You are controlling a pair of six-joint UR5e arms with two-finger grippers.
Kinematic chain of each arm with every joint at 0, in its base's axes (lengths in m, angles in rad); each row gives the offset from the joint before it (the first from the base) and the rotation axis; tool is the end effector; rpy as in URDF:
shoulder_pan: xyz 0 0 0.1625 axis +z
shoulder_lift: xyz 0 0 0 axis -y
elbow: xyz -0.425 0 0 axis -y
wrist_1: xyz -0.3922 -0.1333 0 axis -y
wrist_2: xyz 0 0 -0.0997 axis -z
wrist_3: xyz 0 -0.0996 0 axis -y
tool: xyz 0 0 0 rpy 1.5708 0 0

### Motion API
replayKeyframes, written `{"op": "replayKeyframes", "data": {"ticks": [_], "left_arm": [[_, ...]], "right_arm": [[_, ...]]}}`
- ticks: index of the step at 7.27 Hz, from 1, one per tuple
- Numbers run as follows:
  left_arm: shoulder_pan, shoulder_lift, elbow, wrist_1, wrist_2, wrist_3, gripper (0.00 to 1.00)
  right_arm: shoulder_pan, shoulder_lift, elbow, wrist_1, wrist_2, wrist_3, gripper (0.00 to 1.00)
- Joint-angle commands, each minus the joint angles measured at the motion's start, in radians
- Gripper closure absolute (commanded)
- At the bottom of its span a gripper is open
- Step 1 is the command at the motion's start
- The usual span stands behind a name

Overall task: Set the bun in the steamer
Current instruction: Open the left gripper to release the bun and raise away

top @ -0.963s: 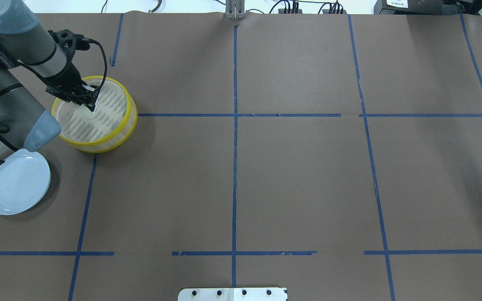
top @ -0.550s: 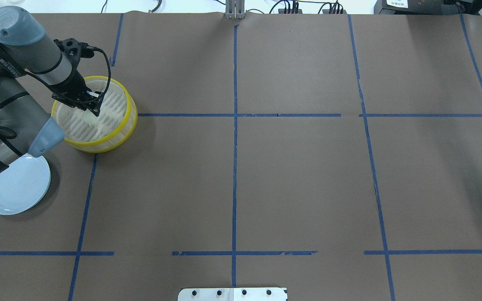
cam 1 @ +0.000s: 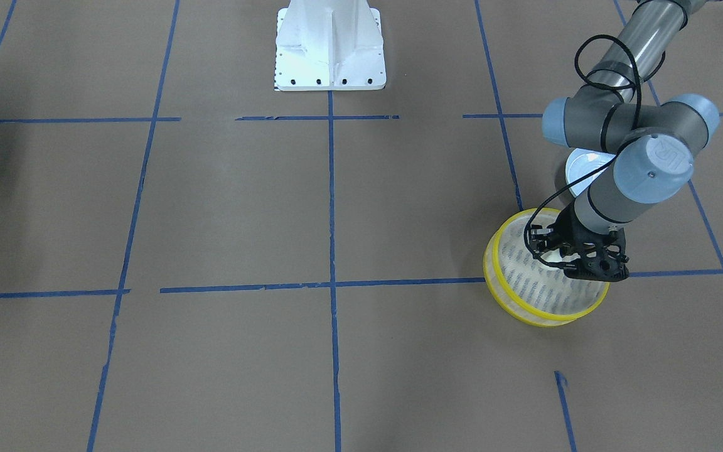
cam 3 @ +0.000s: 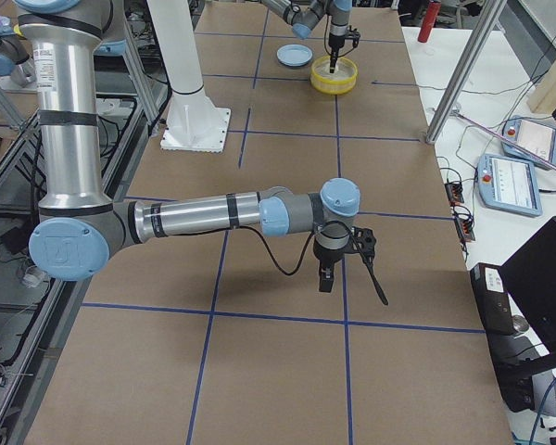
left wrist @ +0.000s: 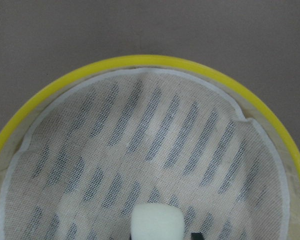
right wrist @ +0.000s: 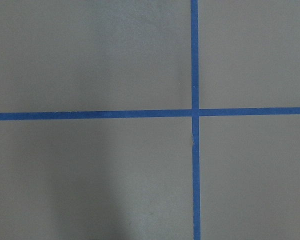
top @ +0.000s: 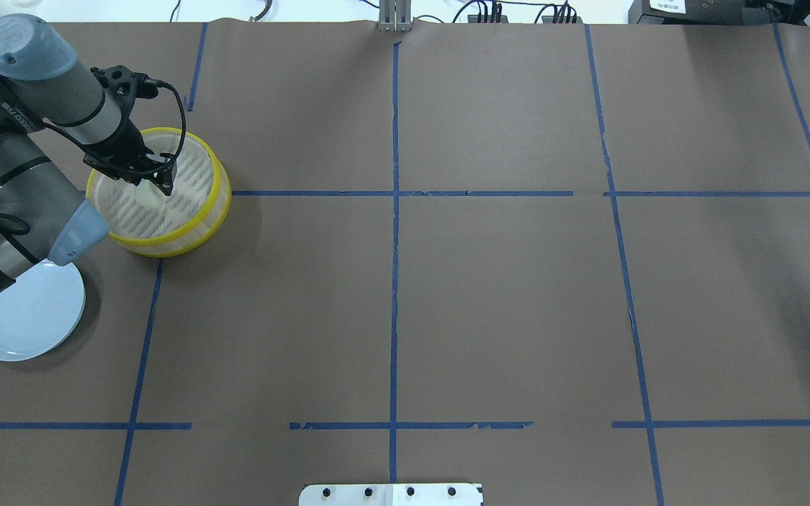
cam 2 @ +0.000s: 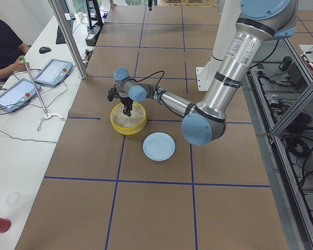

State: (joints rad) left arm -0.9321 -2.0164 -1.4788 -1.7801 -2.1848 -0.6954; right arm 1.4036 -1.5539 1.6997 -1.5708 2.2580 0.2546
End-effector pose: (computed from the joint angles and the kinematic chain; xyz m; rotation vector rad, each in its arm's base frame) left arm 0.3438 -0.5903 0.4258 0.0584 0.8060 0.1192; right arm -0.0149 -0.5097 0.5922 -0.0067 -0.7000 0.0337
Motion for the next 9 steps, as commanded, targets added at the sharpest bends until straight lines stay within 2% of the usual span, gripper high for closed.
{"op": "replayKeyframes", "data": {"ticks": [1,5,7,8,9], "left_arm": [[-0.001,0.001,0.0,-0.004,0.005,0.001,0.49],[-0.001,0.001,0.0,-0.005,0.005,0.004,0.45],[-0.001,-0.001,-0.006,-0.005,0.005,0.005,0.33],[-0.004,-0.001,-0.009,-0.004,0.005,0.004,0.0],[-0.013,-0.001,-0.015,-0.004,0.005,0.001,0.0]], "right_arm": [[0.0,0.0,0.0,0.0,0.0,0.0,0.0],[0.0,0.0,0.0,0.0,0.0,0.0,0.0],[0.0,0.0,0.0,0.0,0.0,0.0,0.0],[0.0,0.0,0.0,0.0,0.0,0.0,0.0],[0.0,0.0,0.0,0.0,0.0,0.0,0.0]]}}
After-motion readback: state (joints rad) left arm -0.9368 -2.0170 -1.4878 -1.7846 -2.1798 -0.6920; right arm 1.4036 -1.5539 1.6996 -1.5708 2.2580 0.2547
